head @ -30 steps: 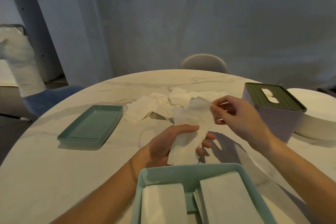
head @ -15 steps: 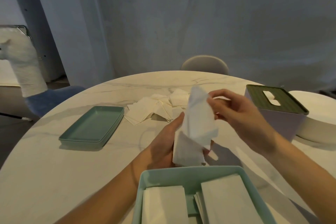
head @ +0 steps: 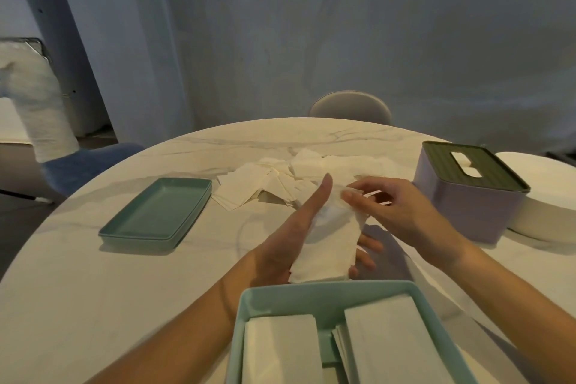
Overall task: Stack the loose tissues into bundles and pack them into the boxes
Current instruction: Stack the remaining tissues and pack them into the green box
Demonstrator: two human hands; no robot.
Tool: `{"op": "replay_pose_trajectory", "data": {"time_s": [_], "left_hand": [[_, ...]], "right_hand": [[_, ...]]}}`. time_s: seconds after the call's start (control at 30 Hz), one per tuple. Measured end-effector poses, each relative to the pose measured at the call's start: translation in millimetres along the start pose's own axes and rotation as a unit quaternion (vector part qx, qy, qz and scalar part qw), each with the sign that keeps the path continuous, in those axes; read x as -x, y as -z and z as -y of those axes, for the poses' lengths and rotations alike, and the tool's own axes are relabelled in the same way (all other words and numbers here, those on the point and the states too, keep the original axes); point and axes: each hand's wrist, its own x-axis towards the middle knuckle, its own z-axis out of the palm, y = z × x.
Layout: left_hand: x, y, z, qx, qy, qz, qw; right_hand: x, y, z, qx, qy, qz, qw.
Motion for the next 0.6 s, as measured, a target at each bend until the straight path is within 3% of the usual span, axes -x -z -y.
{"op": "replay_pose_trajectory", "data": {"time_s": [0.07, 0.2, 0.27, 0.33, 0.47, 0.6], "left_hand": [[-3.1, 13.5, 2.5, 0.008, 0.033, 0.027, 0.999], [-12.1, 29.5, 2.6, 0.078, 0.025, 0.053, 0.995], [-13.6, 30.5, 2.1, 0.085, 0.010, 0.064, 0.994], [-10.8, 29.6, 6.0, 0.075, 0.008, 0.067, 0.995], [-9.0, 28.9, 9.3, 0.106, 0.020, 0.091, 0.990], [-13.1, 34.0, 13.4, 0.146, 0.076, 0.020, 0.986]], "right_hand": [[-1.5, 3.3, -2.4, -0.027, -0.002, -0.031, 0.999], [-4.2, 15.6, 1.4, -0.114, 0.013, -0.175, 0.978], [-4.2, 22.0, 10.3, -0.143, 0.037, -0.193, 0.970], [-2.3, 22.8, 22.1, -0.193, 0.049, -0.146, 0.969], [5.0, 15.1, 36.2, -0.334, 0.013, 0.030, 0.942], [11.0, 5.1, 31.1, -0.178, -0.004, 0.098, 0.979]]}}
